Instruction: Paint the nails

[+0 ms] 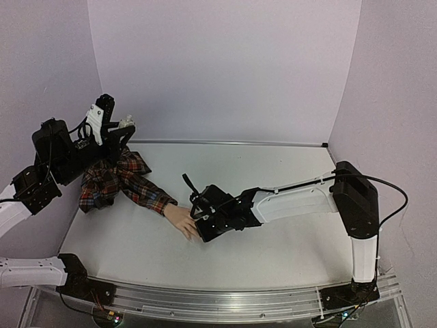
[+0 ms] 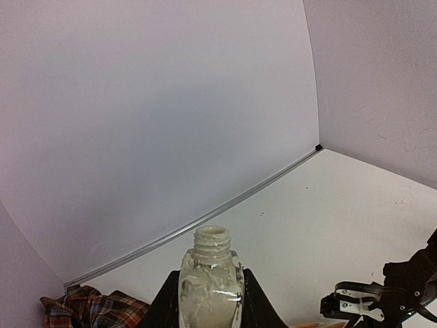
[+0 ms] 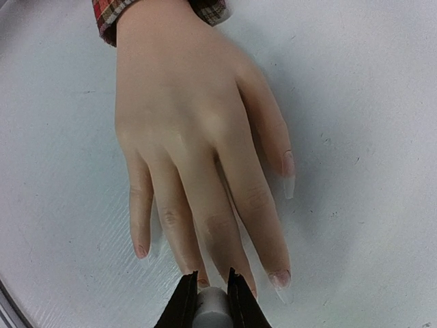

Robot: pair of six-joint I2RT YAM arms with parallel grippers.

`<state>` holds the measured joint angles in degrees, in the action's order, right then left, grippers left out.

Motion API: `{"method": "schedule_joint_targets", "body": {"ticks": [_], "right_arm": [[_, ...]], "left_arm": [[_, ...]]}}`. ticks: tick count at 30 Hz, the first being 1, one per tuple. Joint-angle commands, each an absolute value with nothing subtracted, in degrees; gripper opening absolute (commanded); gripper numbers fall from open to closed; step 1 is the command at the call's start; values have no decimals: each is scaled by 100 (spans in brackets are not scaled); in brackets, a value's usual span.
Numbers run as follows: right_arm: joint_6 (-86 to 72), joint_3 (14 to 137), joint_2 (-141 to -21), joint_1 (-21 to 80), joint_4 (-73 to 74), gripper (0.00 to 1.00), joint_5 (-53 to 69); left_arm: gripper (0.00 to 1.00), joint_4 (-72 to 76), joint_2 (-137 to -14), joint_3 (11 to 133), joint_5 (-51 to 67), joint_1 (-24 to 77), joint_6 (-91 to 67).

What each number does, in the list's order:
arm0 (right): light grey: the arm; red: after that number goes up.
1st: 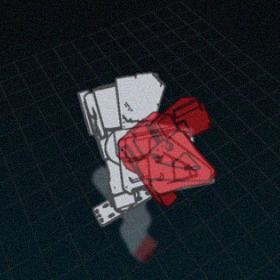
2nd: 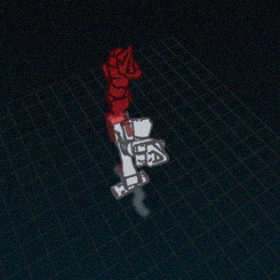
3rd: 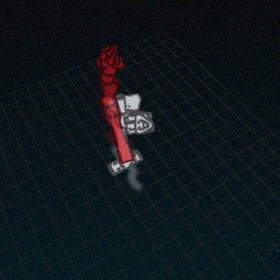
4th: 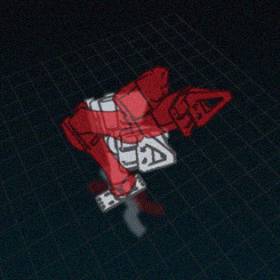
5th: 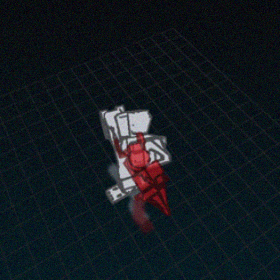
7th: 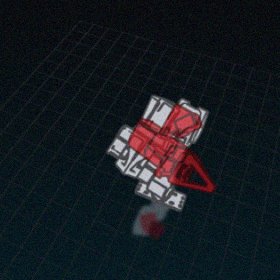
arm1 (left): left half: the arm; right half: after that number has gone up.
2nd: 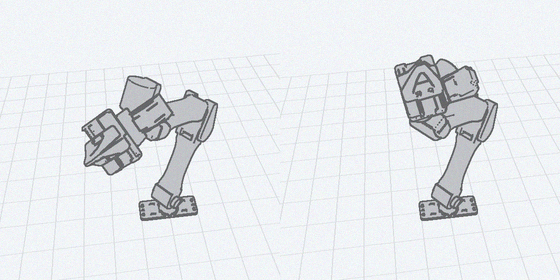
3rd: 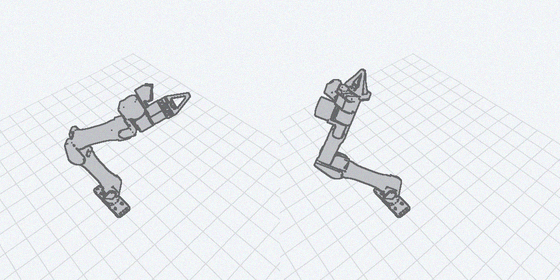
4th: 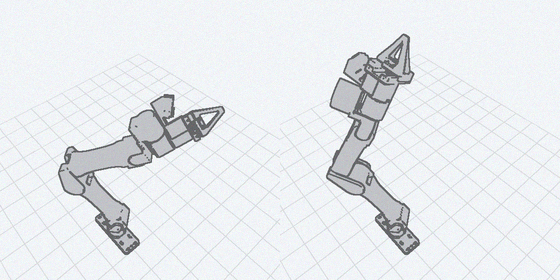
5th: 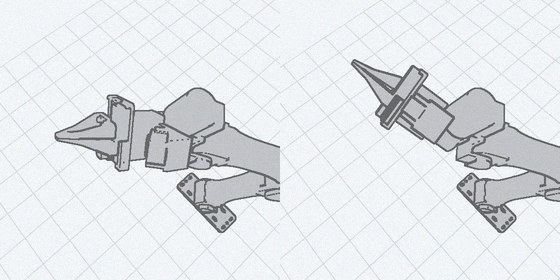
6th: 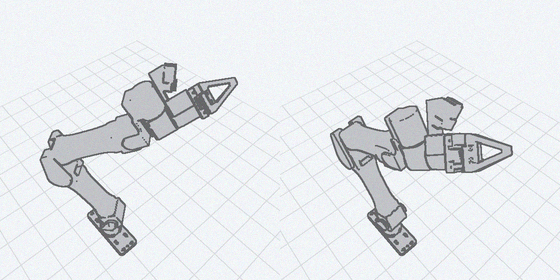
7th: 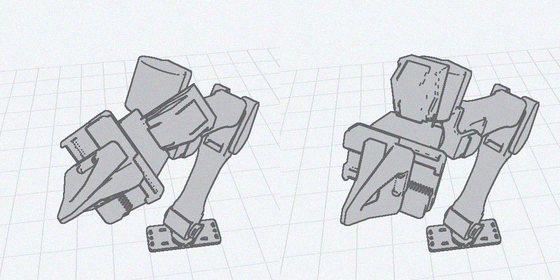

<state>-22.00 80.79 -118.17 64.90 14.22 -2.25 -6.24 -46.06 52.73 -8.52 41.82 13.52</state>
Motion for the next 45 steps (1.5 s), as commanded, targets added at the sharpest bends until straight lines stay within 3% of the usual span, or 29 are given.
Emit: {"method": "schedule_joint_targets", "body": {"ticks": [1, 24, 45], "right_arm": [[-2261, 8124, -11763, 6477, 1447, 0, -375], [-2274, 7812, -11024, 6530, 1485, 0, -340], [-2230, 8314, -11673, 6509, 1503, 0, -281]], "left_arm": [[0, -511, -4530, 5561, -794, 4167, 1345], [0, -498, -4563, 5568, -777, 4168, 1350], [0, -536, -4509, 5549, -811, 4172, 1363]]}}
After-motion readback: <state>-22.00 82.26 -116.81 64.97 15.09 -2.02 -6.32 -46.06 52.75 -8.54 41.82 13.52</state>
